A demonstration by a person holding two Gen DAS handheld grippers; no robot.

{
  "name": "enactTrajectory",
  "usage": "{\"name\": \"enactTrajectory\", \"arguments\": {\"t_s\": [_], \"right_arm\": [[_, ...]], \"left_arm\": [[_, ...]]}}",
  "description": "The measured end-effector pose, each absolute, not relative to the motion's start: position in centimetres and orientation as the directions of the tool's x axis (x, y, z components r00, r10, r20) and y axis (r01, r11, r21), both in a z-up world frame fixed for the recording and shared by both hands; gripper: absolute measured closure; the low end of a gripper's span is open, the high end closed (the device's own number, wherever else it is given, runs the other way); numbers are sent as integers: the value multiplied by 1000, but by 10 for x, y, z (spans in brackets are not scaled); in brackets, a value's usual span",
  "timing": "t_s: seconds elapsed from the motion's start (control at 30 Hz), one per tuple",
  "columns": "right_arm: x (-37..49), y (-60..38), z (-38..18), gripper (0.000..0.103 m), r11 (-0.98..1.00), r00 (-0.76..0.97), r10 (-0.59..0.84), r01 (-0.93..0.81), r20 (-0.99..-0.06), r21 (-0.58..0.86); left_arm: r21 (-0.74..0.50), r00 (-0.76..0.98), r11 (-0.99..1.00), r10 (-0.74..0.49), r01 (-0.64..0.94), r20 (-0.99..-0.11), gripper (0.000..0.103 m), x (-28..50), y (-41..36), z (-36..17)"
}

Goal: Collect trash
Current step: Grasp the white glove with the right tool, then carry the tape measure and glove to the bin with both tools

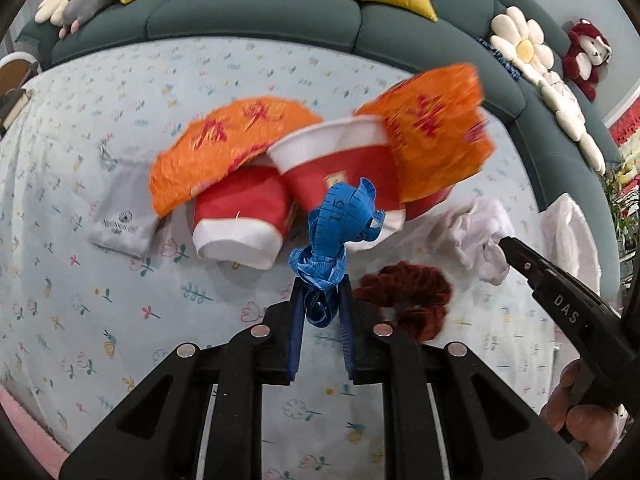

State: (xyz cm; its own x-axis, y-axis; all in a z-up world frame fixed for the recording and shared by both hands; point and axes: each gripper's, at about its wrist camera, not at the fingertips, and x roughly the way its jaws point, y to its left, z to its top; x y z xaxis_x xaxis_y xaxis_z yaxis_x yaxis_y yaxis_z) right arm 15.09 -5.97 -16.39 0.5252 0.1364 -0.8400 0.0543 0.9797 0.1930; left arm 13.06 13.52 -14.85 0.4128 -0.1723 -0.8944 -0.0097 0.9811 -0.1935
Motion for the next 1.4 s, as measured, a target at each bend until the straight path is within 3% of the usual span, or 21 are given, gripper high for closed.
{"name": "enactTrajectory", "arguments": {"t_s": [0.13,0.5,0.6,0.67,0.77,0.97,1.13,1.2,1.27,1.4], "right_arm": [[142,-70,-131,103,974,587,143,59,-797,219],[123,-104,-64,102,967,686,135,65,-715,245],[119,-106,-75,84,967,658,138,72,-740,245],[117,-104,-86,62,966,639,147,73,-755,249],[117,-96,-111,53,966,601,149,80,-785,245],[127,-82,-162,50,969,509,148,94,-848,226],[139,-74,-193,50,971,460,149,98,-875,217],[143,-71,-201,60,973,446,148,95,-883,211],[147,-70,-210,96,971,418,164,90,-893,221],[145,-72,-210,98,971,425,172,80,-889,226]], "left_arm": [[-200,445,980,-189,23,-875,87,128,123,-125],[-193,534,974,-226,119,-815,87,115,78,-63],[-186,537,975,-223,123,-813,87,111,74,-59],[-181,534,976,-219,124,-817,87,110,74,-62],[-173,521,977,-212,124,-826,87,110,75,-68],[-161,500,979,-201,122,-842,87,116,77,-81],[-145,482,981,-190,129,-856,87,123,74,-94],[-142,474,981,-188,131,-860,87,126,73,-98],[-137,470,982,-184,131,-863,87,128,73,-101],[-134,466,983,-179,128,-867,87,129,73,-104]]}}
